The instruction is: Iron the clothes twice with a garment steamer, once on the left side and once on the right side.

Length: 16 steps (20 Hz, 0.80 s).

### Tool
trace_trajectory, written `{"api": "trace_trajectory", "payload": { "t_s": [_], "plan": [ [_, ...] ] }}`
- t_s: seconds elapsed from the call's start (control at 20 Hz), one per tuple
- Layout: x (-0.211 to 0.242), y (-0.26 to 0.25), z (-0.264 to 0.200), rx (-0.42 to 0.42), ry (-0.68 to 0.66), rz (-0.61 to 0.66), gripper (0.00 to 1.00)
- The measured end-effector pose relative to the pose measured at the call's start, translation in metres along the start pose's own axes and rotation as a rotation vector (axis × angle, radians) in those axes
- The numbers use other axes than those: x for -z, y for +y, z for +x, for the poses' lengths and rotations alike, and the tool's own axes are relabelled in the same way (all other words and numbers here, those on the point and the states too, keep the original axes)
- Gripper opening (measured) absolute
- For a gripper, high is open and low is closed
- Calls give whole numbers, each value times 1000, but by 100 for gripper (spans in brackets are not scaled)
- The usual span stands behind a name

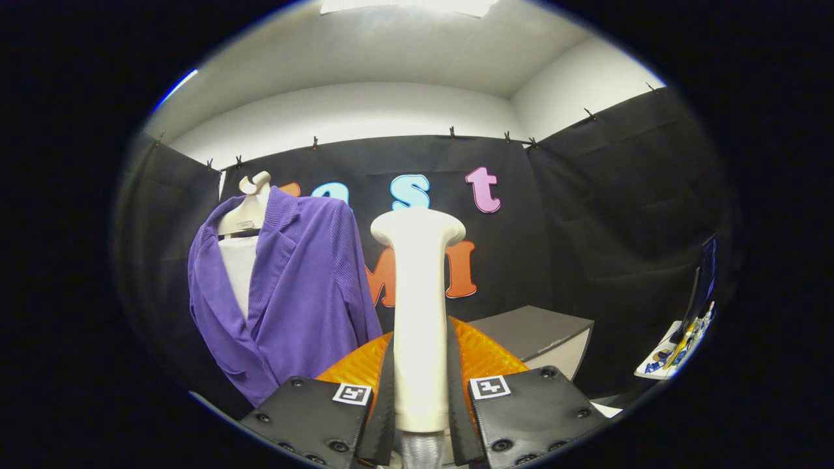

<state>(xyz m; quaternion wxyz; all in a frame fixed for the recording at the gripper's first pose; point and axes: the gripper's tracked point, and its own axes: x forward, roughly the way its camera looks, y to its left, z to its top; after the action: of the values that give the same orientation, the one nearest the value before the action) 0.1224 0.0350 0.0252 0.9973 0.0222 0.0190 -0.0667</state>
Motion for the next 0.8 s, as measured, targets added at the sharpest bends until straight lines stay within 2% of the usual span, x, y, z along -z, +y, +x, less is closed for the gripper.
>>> {"api": "trace_trajectory", "payload": {
  "t_s": [0.8],
  "plan": [
    [26, 145, -20, -143, -40, -68, 42]
  ]
}}
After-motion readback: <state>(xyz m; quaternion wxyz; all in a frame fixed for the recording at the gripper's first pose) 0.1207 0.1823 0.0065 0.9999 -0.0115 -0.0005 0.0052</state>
